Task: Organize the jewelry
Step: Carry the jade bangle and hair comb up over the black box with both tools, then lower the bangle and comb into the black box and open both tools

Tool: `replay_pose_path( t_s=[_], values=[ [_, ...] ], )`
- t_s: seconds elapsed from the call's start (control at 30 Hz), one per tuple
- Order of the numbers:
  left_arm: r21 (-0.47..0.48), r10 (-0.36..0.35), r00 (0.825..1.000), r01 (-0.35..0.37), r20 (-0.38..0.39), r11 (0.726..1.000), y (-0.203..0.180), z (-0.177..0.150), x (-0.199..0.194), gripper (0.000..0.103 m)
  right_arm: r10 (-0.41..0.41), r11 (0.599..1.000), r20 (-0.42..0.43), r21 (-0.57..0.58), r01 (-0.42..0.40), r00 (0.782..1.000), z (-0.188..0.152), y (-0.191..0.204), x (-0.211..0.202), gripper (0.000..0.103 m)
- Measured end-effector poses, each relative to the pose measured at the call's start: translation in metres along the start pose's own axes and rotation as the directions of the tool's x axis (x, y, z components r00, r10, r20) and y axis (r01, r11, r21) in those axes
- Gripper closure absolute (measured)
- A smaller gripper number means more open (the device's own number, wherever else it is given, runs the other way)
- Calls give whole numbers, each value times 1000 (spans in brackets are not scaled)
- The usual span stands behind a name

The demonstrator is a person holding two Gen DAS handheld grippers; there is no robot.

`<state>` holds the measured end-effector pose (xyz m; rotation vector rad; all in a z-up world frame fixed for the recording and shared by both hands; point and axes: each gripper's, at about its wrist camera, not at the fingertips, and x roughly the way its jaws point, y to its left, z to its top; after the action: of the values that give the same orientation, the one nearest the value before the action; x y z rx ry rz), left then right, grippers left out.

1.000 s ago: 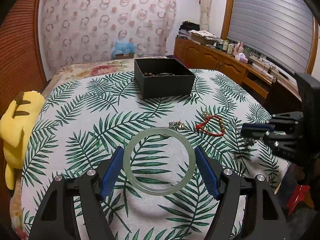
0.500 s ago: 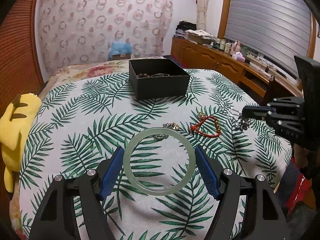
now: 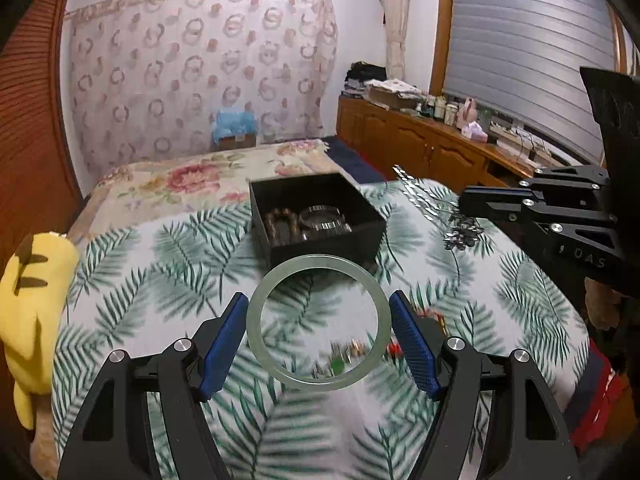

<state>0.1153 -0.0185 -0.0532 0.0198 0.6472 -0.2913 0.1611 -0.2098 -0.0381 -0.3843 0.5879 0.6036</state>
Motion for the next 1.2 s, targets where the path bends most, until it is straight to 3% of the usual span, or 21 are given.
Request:
replay_pose_path(
  t_s=[0.33,0.63,0.87,1.07,1.2],
  values=[
    [-21,43,999,-43,14,999,29,43,29,34,70,997,-9,-28,-70,998,42,-20,75,101],
    [-33,47,999,-47,1,998,45,67,58,34,143,990,-61,17,-142,988,36,-35,131,99],
    [-23,29,999,-29,-19,999,44,81,88,34,166,984,-27,66,-164,986,31,-46,131,99],
    [-14,11,999,-12,-40,1000,42,86,110,34,173,977,8,123,-173,985,24,-67,115,82],
    [-13,2,998,-3,-56,1000,41,86,122,34,160,979,14,122,-161,987,23,-73,111,82]
  ],
)
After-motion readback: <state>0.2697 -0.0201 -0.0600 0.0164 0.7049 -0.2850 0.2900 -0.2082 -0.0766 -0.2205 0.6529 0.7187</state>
